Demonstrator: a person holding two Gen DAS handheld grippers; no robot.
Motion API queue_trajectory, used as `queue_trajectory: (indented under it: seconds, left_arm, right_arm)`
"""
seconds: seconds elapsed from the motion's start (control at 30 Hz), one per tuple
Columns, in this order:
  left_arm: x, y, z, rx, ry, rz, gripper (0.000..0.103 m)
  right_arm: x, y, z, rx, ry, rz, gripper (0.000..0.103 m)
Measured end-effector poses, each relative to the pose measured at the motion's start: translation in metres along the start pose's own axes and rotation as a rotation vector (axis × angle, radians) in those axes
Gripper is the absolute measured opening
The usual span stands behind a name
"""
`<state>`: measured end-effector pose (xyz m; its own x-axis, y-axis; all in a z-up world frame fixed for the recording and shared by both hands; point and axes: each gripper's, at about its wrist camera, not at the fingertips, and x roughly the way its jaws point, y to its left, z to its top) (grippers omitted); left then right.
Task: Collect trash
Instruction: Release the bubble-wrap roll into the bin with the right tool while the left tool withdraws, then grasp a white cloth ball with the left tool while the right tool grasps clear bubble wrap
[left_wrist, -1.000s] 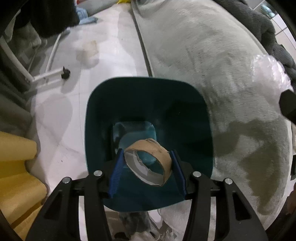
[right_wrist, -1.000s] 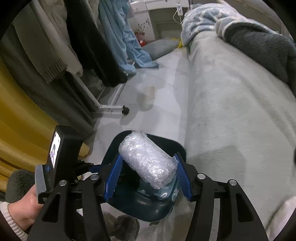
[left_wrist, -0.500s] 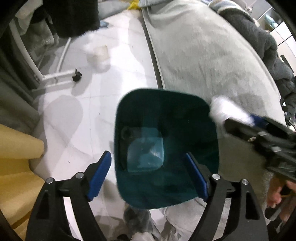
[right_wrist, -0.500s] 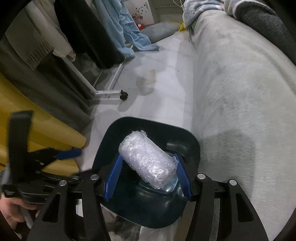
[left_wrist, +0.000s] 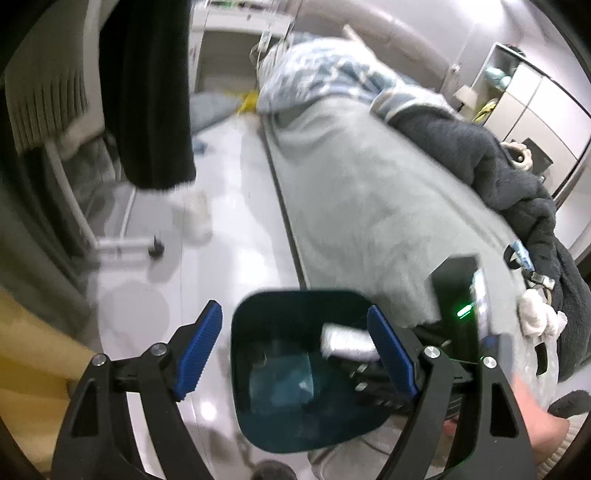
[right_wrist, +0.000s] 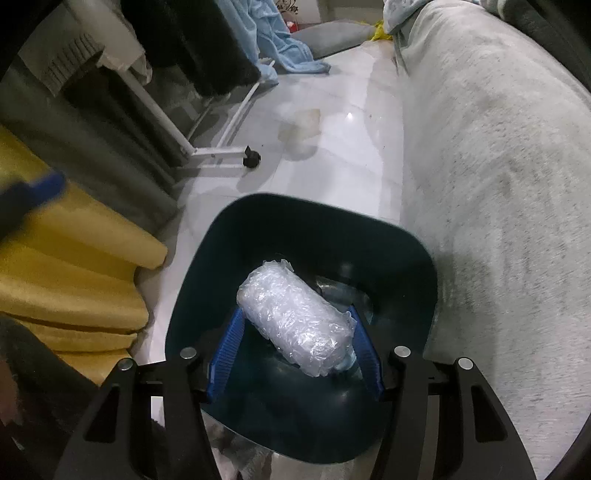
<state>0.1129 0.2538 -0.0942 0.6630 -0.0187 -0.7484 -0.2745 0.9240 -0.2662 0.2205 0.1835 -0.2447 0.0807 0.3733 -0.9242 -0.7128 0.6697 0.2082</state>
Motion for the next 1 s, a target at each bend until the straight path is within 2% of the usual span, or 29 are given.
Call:
queue_trajectory:
  seconds: [0.1, 0.27, 0.33, 0.4, 0.47, 0.73, 1.0]
  left_arm:
    - [-0.017, -0.004, 0.009, 0.017, -0.072, -0.004, 0.083]
    - [-0.031, -0.017, 0.015, 0.05, -0.138, 0.0, 0.084]
    - [-0.036, -0.023, 0.016, 0.073, -0.16, 0.011, 0.086]
    - [-0.044, -0.028, 0.019, 0.087, -0.193, -0.004, 0.087]
    - [-0.052, -0.033, 0.02, 0.097, -0.223, -0.017, 0.089]
    - [-0.086, -0.066, 0.026, 0.148, -0.327, -0.061, 0.094]
    - [-0.099, -0.111, 0.033, 0.195, -0.379, -0.094, 0.096]
  right_arm:
    - [0.005, 0.001, -0.001, -0.006, 0.011, -0.003, 0.062]
    - [0.006, 0.007, 0.002, -0.021, 0.006, 0.003, 0.08]
    - [0.002, 0.01, 0.003, -0.021, -0.008, 0.006, 0.083]
    - [-0.005, 0.013, 0.004, -0.023, -0.029, 0.02, 0.089]
    - [-0.014, 0.016, 0.006, -0.031, -0.055, 0.022, 0.091]
    - [-0.075, 0.006, 0.005, -0.005, -0.224, 0.023, 0.098]
    - [-0.157, -0.031, -0.034, -0.014, -0.398, -0.068, 0.1]
